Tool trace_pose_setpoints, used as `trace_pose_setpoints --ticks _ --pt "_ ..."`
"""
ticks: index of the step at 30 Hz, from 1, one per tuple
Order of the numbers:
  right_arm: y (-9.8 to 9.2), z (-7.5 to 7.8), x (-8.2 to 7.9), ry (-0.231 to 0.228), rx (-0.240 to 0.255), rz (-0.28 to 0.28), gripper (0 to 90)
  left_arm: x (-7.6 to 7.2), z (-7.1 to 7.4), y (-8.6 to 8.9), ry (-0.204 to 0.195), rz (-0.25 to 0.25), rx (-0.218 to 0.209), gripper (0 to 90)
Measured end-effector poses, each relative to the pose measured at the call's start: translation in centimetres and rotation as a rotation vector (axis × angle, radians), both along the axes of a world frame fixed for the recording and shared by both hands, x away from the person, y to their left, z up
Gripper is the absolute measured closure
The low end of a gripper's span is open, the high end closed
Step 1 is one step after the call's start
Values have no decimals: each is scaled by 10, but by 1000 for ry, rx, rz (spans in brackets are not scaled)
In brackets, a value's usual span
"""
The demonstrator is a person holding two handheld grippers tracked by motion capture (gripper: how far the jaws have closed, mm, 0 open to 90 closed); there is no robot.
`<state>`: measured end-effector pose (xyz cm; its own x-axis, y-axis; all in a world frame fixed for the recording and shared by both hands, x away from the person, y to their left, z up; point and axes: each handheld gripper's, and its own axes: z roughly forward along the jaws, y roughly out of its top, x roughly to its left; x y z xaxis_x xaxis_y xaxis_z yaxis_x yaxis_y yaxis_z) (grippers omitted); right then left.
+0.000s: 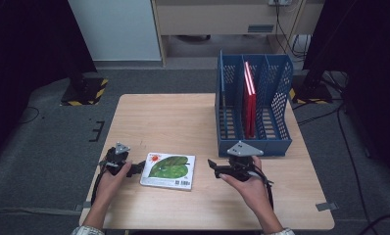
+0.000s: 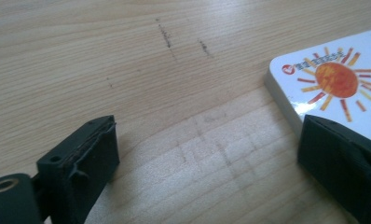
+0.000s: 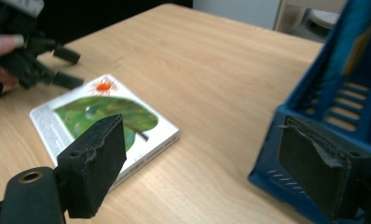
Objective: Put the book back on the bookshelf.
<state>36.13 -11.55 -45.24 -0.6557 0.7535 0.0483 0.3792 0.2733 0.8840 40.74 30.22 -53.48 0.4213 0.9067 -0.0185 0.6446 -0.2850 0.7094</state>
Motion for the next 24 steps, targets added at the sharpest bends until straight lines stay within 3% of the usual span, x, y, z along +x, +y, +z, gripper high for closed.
trace_pose_setpoints --ticks 4,9,22,24 --pt "9 -13 -7 0 -21 24 174 -3 5 1 -12 1 -18 60" --pt "22 -31 -12 35 -53 65 190 -10 12 -1 -12 -16 -49 74" --pt "43 -52 -15 107 -100 125 148 -29 18 -17 5 -102 -51 81" --pt "48 -55 -15 110 -109 136 156 -32 19 -21 13 -115 -68 91"
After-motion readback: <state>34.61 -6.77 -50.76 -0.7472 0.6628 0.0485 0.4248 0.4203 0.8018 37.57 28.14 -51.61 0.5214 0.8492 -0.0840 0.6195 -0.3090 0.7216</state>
